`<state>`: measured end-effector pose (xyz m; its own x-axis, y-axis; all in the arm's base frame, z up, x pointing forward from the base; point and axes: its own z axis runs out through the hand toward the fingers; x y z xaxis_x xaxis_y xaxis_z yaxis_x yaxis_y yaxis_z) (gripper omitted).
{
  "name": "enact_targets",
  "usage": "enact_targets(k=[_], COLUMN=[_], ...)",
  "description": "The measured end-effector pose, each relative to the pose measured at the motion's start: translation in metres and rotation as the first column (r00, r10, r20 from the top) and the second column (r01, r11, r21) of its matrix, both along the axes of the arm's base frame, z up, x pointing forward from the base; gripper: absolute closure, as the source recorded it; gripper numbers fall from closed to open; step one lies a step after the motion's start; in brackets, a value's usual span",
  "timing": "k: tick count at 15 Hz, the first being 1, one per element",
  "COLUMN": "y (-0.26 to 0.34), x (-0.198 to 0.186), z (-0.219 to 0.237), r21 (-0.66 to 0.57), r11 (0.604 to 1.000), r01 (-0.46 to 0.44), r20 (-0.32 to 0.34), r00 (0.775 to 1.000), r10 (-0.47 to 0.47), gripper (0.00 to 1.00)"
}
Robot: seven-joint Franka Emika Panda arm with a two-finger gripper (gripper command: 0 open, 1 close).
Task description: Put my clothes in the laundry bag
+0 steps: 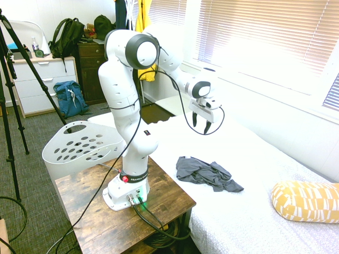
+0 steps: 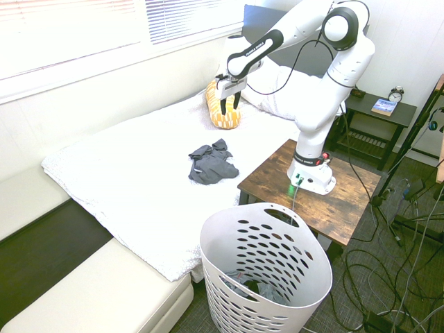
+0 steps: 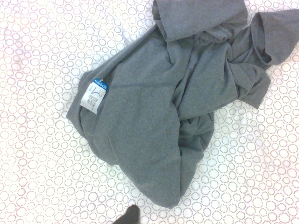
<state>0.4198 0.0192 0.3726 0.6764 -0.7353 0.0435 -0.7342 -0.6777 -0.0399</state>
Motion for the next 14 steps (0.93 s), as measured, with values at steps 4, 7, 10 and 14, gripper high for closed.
enact_targets(k=[4, 7, 10, 14], y=[0.010, 0.033, 0.051, 0.060], x=[0.004, 0.017, 0.027, 0.030], z=[-0.007, -0.035, -0.094, -0.186], r21=[0.013, 0.042, 0.049, 0.020], r11=[1.000, 0.998, 0.996, 0.994], r01=[-0.010, -0.037, -0.069, -0.103], r20=[0.004, 0.028, 0.027, 0.033], r00=[1.000, 0.999, 0.997, 0.994], r10=[0.010, 0.036, 0.068, 0.103], gripper=[0.00, 0.00, 0.00, 0.00])
